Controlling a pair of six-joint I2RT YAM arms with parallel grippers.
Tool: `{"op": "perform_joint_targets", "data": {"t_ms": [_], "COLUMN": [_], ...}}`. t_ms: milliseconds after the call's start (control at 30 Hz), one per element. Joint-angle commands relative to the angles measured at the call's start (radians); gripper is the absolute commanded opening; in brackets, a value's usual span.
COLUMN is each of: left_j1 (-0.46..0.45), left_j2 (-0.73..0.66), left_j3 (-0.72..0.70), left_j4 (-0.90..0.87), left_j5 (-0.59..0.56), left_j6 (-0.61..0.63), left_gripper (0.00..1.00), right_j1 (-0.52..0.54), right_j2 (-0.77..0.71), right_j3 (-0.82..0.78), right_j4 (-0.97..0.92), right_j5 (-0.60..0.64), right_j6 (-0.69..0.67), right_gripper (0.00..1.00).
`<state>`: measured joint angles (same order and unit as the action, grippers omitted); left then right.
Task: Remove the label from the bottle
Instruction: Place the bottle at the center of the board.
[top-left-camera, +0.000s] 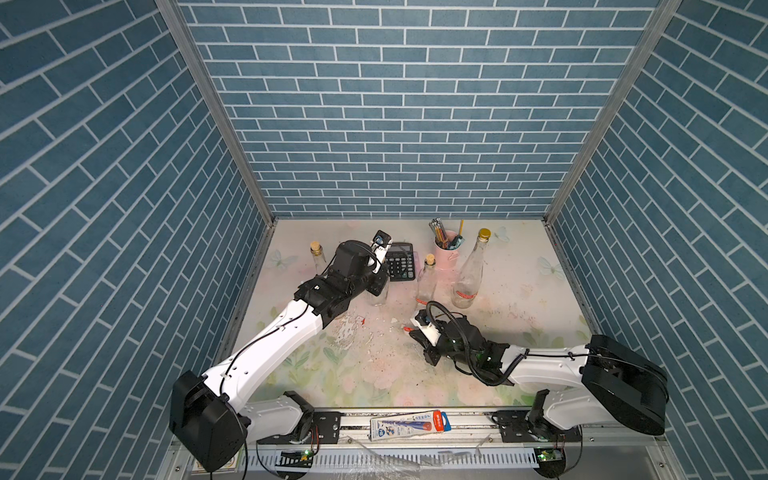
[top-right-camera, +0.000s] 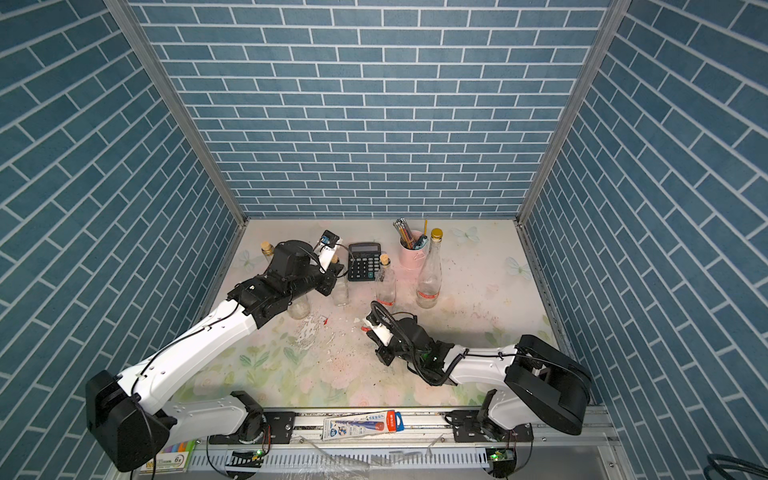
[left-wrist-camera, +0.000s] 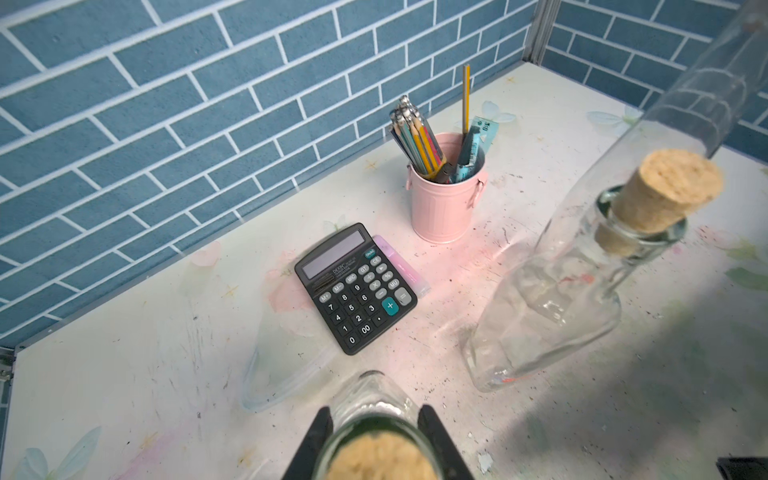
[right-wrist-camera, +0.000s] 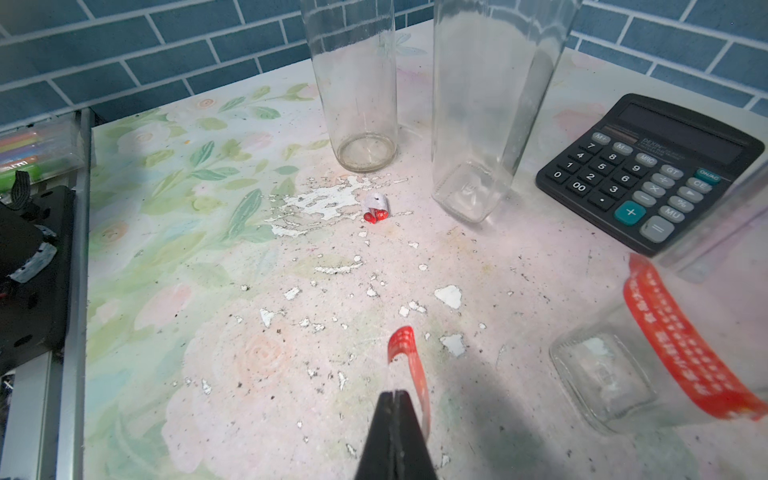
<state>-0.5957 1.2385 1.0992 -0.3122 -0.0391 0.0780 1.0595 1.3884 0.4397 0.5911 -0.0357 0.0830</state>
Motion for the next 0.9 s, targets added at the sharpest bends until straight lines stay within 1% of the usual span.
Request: {"op": "perform_joint_targets", "data": {"t_ms": [0, 167, 300, 533, 600, 700, 867], "left_j1": [0.025, 0.034, 0.04, 0.067, 0.074, 0.085, 0.089], "left_j2": [0.0, 0.027, 0.041, 0.064, 0.072, 0.082, 0.084], "left_j3": [0.005, 0.008, 0.005, 0.025, 0.029, 0.034, 0.037], "left_j4": [0.087, 0.07, 0.087, 0.052, 0.046, 0.035, 0.03], "left_j5": [0.001, -0.063, -0.068, -0.066, -0.064, -0.058, -0.056], "left_j6": [-0.012, -0.012, -0.02, -0.054, -0.067, -0.082, -0.09], "left_gripper": [0.0, 0.0, 0.0, 0.0, 0.16, 0.36, 0.62], "right_j1": [0.003, 0.003, 0.003, 0.003, 0.004, 0.003, 0.002], "right_j2": [-0.015, -0.006, 0.001, 0.023, 0.043, 0.089, 0.218], "right_j3": [-0.009, 0.005, 0.014, 0.036, 0.055, 0.095, 0.175], "right_j4": [0.011, 0.009, 0.011, 0.013, 0.014, 0.023, 0.07], "right_j5": [0.016, 0.013, 0.004, -0.022, -0.029, -0.037, -0.046], "right_j6": [0.017, 0.016, 0.016, 0.005, -0.002, -0.006, -0.037], "right_gripper": [0.0, 0.0, 0.0, 0.0, 0.0, 0.0, 0.0]}}
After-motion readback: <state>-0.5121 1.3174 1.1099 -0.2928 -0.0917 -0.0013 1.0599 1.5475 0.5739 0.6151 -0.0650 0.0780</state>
